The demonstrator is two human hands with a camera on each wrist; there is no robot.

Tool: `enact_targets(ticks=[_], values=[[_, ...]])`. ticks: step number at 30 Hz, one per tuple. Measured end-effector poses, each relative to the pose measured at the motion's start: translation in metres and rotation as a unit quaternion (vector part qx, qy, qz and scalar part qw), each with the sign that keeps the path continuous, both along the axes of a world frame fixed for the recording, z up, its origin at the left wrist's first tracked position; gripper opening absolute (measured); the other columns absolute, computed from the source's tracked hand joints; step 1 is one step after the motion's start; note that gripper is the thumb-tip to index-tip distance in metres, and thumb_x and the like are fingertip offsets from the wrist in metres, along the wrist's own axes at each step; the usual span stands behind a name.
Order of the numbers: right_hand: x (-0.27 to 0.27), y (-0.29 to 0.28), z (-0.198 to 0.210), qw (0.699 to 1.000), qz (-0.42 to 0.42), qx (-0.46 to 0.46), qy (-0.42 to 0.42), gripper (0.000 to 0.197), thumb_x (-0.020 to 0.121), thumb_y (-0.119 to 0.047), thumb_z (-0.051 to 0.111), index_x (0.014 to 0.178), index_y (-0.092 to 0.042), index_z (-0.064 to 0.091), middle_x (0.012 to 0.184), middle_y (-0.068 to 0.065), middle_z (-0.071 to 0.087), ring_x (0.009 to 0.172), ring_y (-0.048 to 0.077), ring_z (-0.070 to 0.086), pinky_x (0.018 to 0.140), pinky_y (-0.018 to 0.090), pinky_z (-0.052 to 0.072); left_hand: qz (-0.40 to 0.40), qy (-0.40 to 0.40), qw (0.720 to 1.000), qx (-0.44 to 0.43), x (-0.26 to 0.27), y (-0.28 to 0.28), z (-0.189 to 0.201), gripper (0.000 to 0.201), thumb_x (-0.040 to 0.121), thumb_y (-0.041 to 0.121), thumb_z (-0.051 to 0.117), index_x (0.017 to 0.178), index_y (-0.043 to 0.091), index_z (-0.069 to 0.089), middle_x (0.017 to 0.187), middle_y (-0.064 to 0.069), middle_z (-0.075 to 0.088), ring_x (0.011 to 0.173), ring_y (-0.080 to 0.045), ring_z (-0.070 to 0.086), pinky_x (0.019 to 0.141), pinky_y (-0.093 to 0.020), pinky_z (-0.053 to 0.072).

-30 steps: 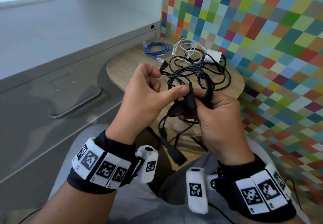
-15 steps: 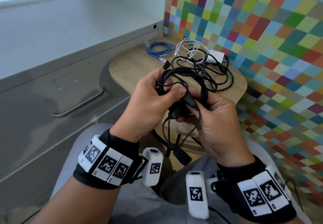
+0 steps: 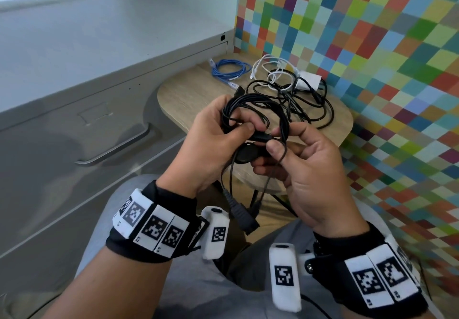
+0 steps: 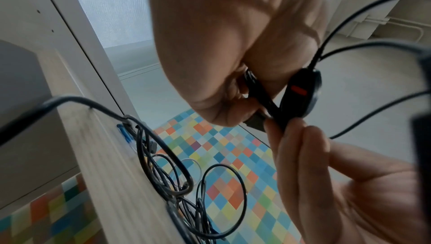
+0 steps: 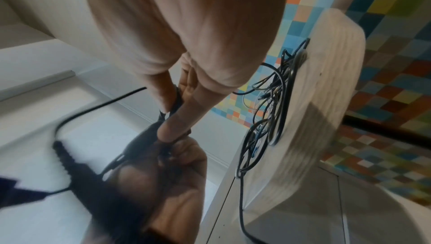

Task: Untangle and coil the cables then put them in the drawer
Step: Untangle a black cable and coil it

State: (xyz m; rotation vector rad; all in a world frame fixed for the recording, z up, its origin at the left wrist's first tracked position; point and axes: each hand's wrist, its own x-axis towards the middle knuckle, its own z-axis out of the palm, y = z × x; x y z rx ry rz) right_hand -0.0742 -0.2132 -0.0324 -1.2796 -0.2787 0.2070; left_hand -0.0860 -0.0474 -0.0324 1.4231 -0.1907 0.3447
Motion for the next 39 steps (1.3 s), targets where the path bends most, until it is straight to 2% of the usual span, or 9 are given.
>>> enact_targets(ticks=[4, 7, 13, 16, 20, 26, 31, 35, 39], values=[[0.003, 0.0, 0.003, 0.997, -0.01, 0.049, 0.055, 0.025, 0.081, -0.014, 0.07, 0.104, -0.009, 0.067, 0.082, 0.017, 0.074, 0.061, 0.024, 0.071, 0.057, 0.029, 0.06, -0.079, -0.016, 0.993, -0.088, -0.002, 0.009, -0.006, 0.014, 0.087, 0.003, 0.071, 0.099, 0.009, 0.065, 0.102, -0.019, 0.068, 0.094, -0.03, 0.066, 0.088, -0.041, 0.054], [0.005, -0.003, 0.005, 0.993, -0.004, 0.084, 0.087, 0.027, 0.082, -0.011, 0.067, 0.108, -0.006, 0.066, 0.085, 0.016, 0.074, 0.063, 0.023, 0.071, 0.056, 0.027, 0.06, -0.135, -0.011, 0.982, -0.134, -0.003, 0.014, -0.008, 0.028, 0.076, 0.0, 0.069, 0.101, 0.005, 0.059, 0.106, -0.018, 0.068, 0.095, -0.032, 0.064, 0.083, -0.039, 0.053], [0.008, -0.008, 0.003, 0.994, -0.001, 0.087, 0.069, 0.033, 0.081, -0.011, 0.067, 0.113, -0.004, 0.065, 0.08, 0.011, 0.075, 0.063, 0.02, 0.072, 0.059, 0.026, 0.061, 0.012, 0.01, 0.989, 0.144, -0.005, 0.023, -0.004, 0.03, 0.085, -0.002, 0.079, 0.095, 0.017, 0.058, 0.087, -0.005, 0.07, 0.079, -0.035, 0.063, 0.079, -0.05, 0.057], [0.01, -0.01, 0.004, 0.994, -0.012, 0.09, 0.055, 0.034, 0.081, -0.009, 0.067, 0.114, -0.001, 0.064, 0.08, 0.011, 0.075, 0.065, 0.022, 0.073, 0.059, 0.028, 0.061, 0.071, 0.034, 0.977, 0.197, -0.004, 0.026, -0.005, 0.022, 0.09, 0.011, 0.078, 0.095, 0.021, 0.06, 0.072, 0.002, 0.066, 0.063, -0.02, 0.054, 0.067, -0.036, 0.051], [0.013, -0.012, 0.004, 0.994, -0.047, 0.094, 0.037, 0.034, 0.079, -0.005, 0.067, 0.113, -0.002, 0.065, 0.082, 0.011, 0.076, 0.067, 0.024, 0.074, 0.058, 0.028, 0.061, 0.052, 0.075, 0.961, 0.262, -0.003, 0.032, -0.006, 0.005, 0.096, 0.018, 0.071, 0.1, 0.017, 0.069, 0.076, -0.017, 0.064, 0.065, -0.03, 0.054, 0.068, -0.038, 0.049], [0.019, -0.02, 0.0, 0.991, -0.114, 0.073, 0.001, 0.009, 0.09, -0.001, 0.068, 0.097, -0.007, 0.07, 0.082, 0.009, 0.075, 0.068, 0.024, 0.073, 0.064, 0.029, 0.062, -0.109, 0.121, 0.984, 0.071, -0.008, 0.053, -0.009, 0.042, 0.09, 0.012, 0.074, 0.13, 0.017, 0.063, 0.066, -0.006, 0.061, 0.055, -0.021, 0.056, 0.067, -0.038, 0.054], [0.031, -0.033, -0.001, 0.983, -0.178, 0.021, -0.023, 0.013, 0.096, 0.002, 0.066, 0.1, -0.008, 0.074, 0.084, 0.006, 0.077, 0.069, 0.024, 0.072, 0.066, 0.031, 0.062, -0.086, 0.077, 0.991, -0.065, -0.014, 0.068, 0.002, 0.021, 0.094, 0.014, 0.058, 0.112, 0.012, 0.069, 0.073, -0.013, 0.067, 0.056, -0.023, 0.057, 0.065, -0.034, 0.054], [0.028, -0.032, -0.004, 0.972, -0.205, -0.068, -0.09, 0.02, 0.095, -0.001, 0.071, 0.103, -0.018, 0.077, 0.082, 0.0, 0.079, 0.071, 0.024, 0.076, 0.067, 0.034, 0.064, -0.128, 0.048, 0.989, -0.062, -0.018, 0.066, 0.01, 0.035, 0.083, 0.019, 0.049, 0.102, 0.012, 0.077, 0.096, -0.016, 0.076, 0.082, -0.031, 0.069, 0.079, -0.038, 0.056], [0.023, -0.028, -0.006, 0.96, -0.194, -0.135, -0.149, 0.025, 0.094, -0.004, 0.074, 0.106, -0.025, 0.078, 0.087, 0.001, 0.081, 0.071, 0.023, 0.078, 0.067, 0.036, 0.065, -0.139, 0.012, 0.99, -0.015, -0.022, 0.052, 0.016, 0.042, 0.09, -0.002, 0.045, 0.113, 0.013, 0.078, 0.107, -0.013, 0.078, 0.086, -0.029, 0.072, 0.083, -0.04, 0.057]])
